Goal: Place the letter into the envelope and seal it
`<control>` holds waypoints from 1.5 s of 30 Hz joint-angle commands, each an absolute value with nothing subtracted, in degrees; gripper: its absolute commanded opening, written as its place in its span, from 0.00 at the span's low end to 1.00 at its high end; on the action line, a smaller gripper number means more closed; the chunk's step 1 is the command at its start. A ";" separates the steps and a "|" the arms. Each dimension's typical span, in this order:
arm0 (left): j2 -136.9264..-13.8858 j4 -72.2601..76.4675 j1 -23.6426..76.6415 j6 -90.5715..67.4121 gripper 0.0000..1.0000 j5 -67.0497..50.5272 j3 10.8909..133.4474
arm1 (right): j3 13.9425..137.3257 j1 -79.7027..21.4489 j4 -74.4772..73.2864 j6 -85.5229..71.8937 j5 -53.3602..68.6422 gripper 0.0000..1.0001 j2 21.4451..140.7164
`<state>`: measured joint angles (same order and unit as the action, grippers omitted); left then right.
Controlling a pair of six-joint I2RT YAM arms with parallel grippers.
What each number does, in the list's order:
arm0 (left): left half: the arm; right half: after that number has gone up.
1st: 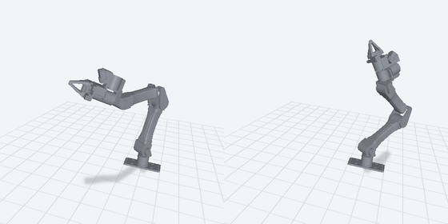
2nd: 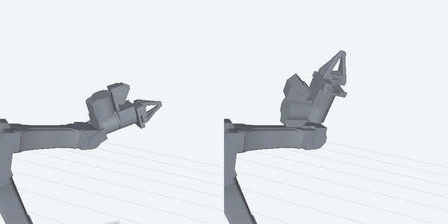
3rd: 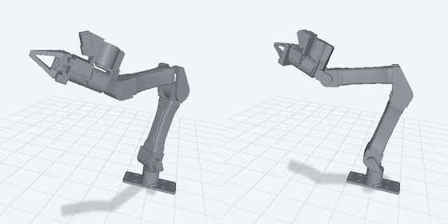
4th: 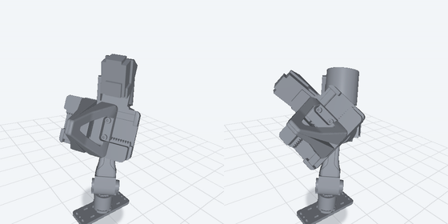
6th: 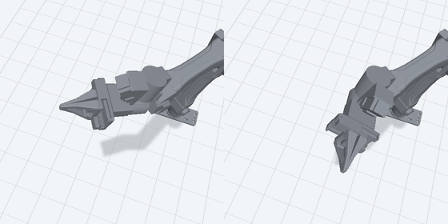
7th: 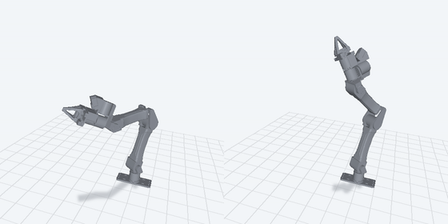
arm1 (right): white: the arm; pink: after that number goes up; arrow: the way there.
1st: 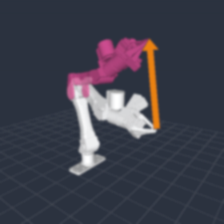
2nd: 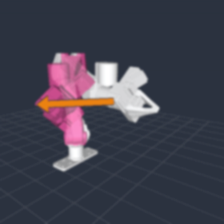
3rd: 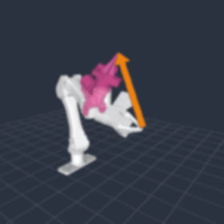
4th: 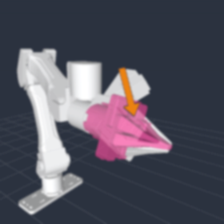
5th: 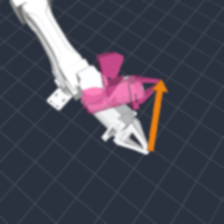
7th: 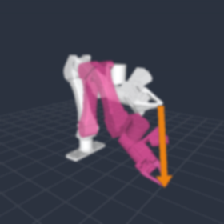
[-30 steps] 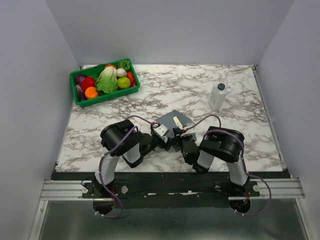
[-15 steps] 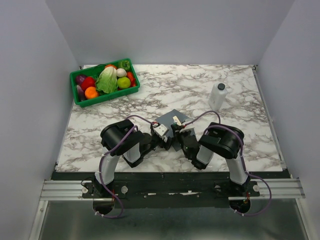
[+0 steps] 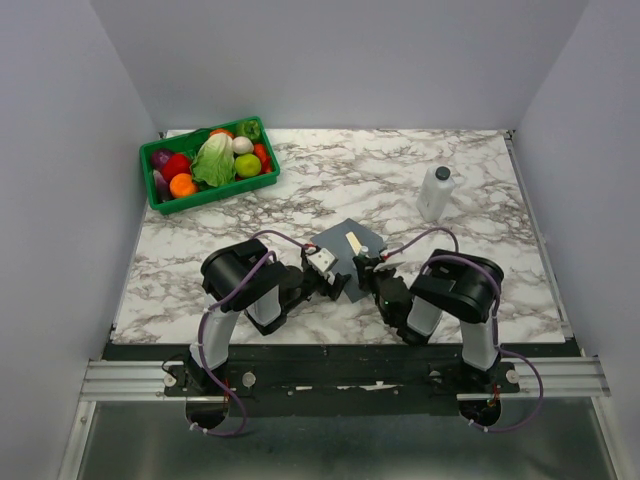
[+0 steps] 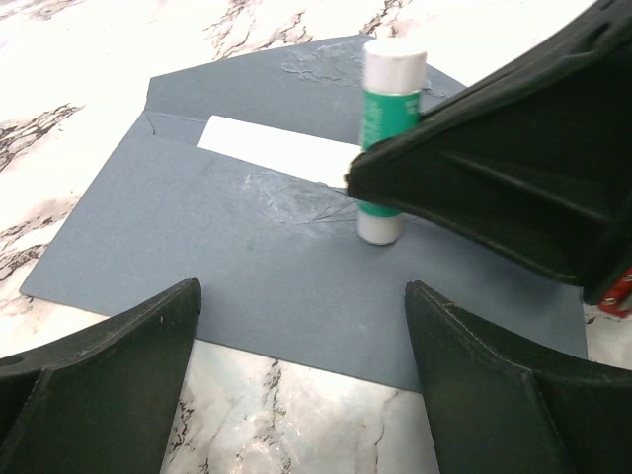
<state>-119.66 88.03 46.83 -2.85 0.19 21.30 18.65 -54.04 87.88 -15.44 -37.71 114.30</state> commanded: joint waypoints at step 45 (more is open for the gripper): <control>-124.98 95.62 48.87 -3.16 0.90 -9.40 15.21 | 74.00 -23.64 -50.02 -8.70 -5.79 0.01 95.62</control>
